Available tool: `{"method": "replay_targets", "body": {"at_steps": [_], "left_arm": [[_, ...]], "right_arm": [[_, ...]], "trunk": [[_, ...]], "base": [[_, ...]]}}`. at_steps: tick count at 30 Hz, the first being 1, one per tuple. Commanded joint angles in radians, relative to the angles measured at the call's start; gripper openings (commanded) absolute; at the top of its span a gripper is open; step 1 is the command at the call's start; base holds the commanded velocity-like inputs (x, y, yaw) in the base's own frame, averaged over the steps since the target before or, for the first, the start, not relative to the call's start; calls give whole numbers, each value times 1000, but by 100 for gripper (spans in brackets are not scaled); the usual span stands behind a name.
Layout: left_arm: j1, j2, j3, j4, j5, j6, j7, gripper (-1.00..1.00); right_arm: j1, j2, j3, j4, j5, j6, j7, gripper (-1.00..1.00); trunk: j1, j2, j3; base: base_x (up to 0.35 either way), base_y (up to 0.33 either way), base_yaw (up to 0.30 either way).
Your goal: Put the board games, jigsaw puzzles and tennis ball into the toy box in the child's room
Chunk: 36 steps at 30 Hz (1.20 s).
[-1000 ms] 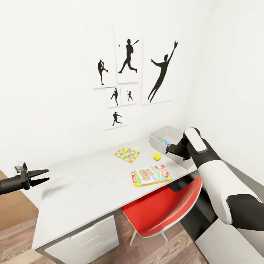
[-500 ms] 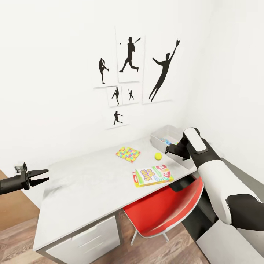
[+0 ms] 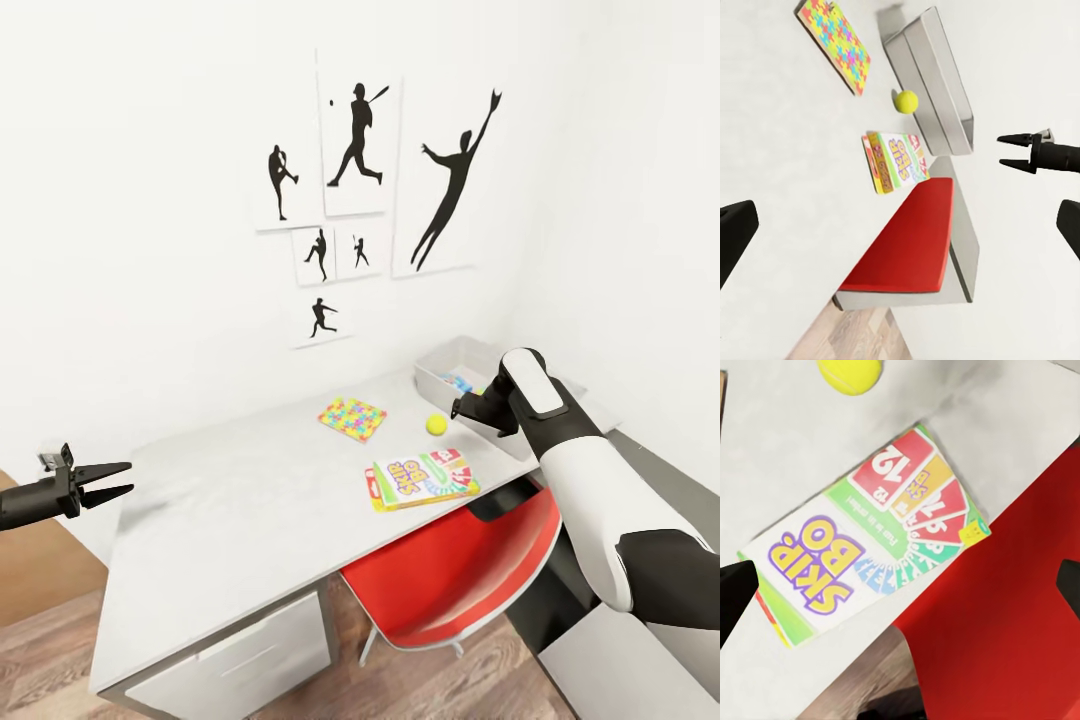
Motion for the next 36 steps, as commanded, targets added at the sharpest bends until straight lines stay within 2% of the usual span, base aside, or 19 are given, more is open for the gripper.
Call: {"method": "replay_targets", "body": {"at_steps": [1, 25, 36], "left_arm": [[-1, 0, 0, 0, -1, 11, -4, 100], [-1, 2, 0, 0, -1, 11, -4, 100], [-1, 7, 0, 0, 1, 9, -4, 100]], "right_arm": [[-1, -1, 5, -1, -10, 3, -10, 100], [-1, -1, 5, -1, -11, 3, -10, 100], [-1, -1, 5, -1, -11, 3, -10, 100]], "trunk": [[1, -2, -4], [1, -2, -43], [1, -2, -60]], "base": [[57, 2, 0], [7, 21, 0], [0, 107, 0]]}}
